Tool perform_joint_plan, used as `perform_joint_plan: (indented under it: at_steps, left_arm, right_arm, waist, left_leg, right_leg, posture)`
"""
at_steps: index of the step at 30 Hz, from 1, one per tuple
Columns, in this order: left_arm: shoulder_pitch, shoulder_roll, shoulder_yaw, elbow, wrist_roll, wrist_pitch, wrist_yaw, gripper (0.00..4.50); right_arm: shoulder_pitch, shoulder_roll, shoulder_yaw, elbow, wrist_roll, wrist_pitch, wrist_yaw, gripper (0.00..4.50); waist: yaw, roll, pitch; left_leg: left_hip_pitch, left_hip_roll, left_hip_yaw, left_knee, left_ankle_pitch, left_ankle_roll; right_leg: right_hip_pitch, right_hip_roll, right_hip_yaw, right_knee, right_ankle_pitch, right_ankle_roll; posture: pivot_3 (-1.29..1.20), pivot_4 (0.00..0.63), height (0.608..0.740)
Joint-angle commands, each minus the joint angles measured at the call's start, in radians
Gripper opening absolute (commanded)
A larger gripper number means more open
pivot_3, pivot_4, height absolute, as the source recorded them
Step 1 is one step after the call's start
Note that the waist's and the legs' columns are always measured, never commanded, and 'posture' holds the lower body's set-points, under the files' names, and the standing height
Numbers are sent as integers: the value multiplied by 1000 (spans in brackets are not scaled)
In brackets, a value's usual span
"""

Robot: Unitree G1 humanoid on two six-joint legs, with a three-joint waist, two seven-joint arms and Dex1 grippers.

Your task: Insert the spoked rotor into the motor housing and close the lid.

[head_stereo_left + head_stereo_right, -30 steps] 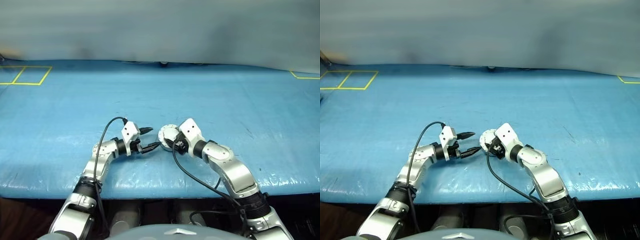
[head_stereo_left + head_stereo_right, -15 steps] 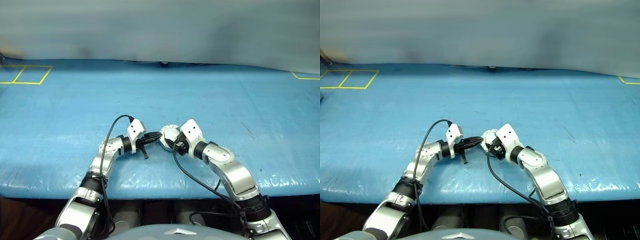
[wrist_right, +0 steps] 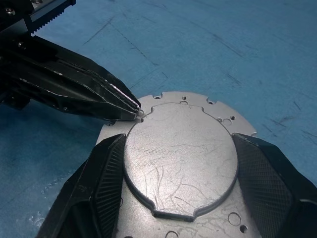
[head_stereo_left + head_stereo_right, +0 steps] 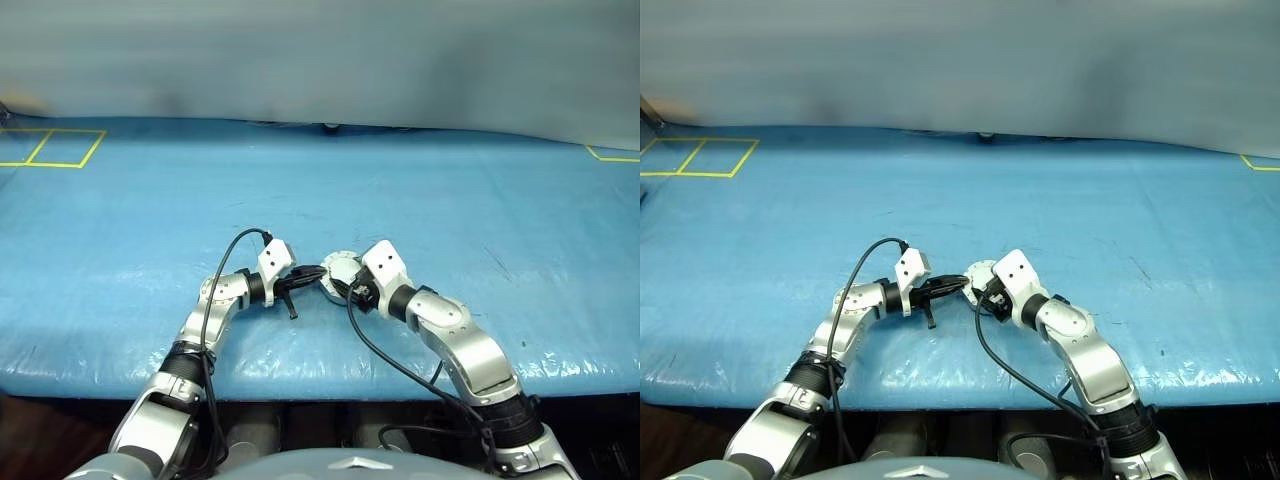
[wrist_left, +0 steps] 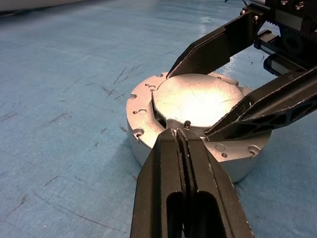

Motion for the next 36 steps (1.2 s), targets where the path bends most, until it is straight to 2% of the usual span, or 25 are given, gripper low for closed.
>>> perform_joint_plan:
  at_steps: [1, 8, 9, 11, 12, 17, 25, 36]
  left_arm:
    - [2, -14, -21, -24, -9, 22, -24, 50]
    - [-6, -26, -28, -35, -7, 40, -36, 50]
    - [-6, -27, -29, -36, -6, 40, -37, 0]
    - [-4, -27, -30, -37, -2, 40, -40, 0]
    - [-3, -26, -32, -37, 1, 41, -41, 0]
    - [4, -18, -36, -36, 9, 42, -43, 0]
    - [10, -12, -39, -43, 12, 38, -36, 0]
    - [25, -10, -46, -71, 11, 34, -32, 0]
  right_arm:
    - [45, -6, 0, 92, -15, 76, -20, 3015]
    - [46, -15, 2, 84, 0, 72, 8, 3015]
    - [48, -19, 6, 80, 1, 72, 13, 3756]
    - [52, -23, 9, 71, -2, 70, 12, 4384]
    - [55, -23, 6, 64, 0, 67, 11, 4451]
    - [72, -12, -28, -1, 31, 63, 9, 4451]
    - [109, 46, -163, -193, 193, 116, 13, 4451]
    - [194, 227, -498, -206, 545, 242, -97, 4451]
  waist:
    - [0, 0, 0]
    - [1, 0, 0]
    - [1, 0, 0]
    - [5, 0, 0]
    - [7, 0, 0]
    - [19, 0, 0]
    - [27, 3, 3]
    - [29, 6, 5]
  left_leg:
    - [0, 0, 0, 0, 0, 0]
    - [0, 0, 0, -2, 0, 0]
    - [0, 0, 0, -2, 0, 0]
    - [0, 0, 0, -4, 0, 0]
    - [0, 0, 0, -5, 0, 0]
    - [-2, 0, 0, -8, 0, 0]
    - [-5, -1, -1, -9, -1, 2]
    - [-14, -1, -1, -9, 1, 7]
  right_leg:
    - [0, 0, 0, 0, 0, 0]
    - [0, 0, 0, -1, 0, 0]
    - [0, 0, 0, -1, 0, 0]
    - [-1, 0, 0, -2, 0, 0]
    - [-1, 0, 0, -3, 0, 0]
    - [-4, 0, -2, -4, 1, 6]
    - [-6, 0, -2, -7, 1, 7]
    - [-10, 0, -2, -8, 2, 7]
  posture:
    - [0, 150, 740]
    - [0, 150, 740]
    - [0, 150, 740]
    - [0, 150, 740]
    - [0, 150, 740]
    - [0, 150, 740]
    - [0, 150, 740]
    - [0, 150, 740]
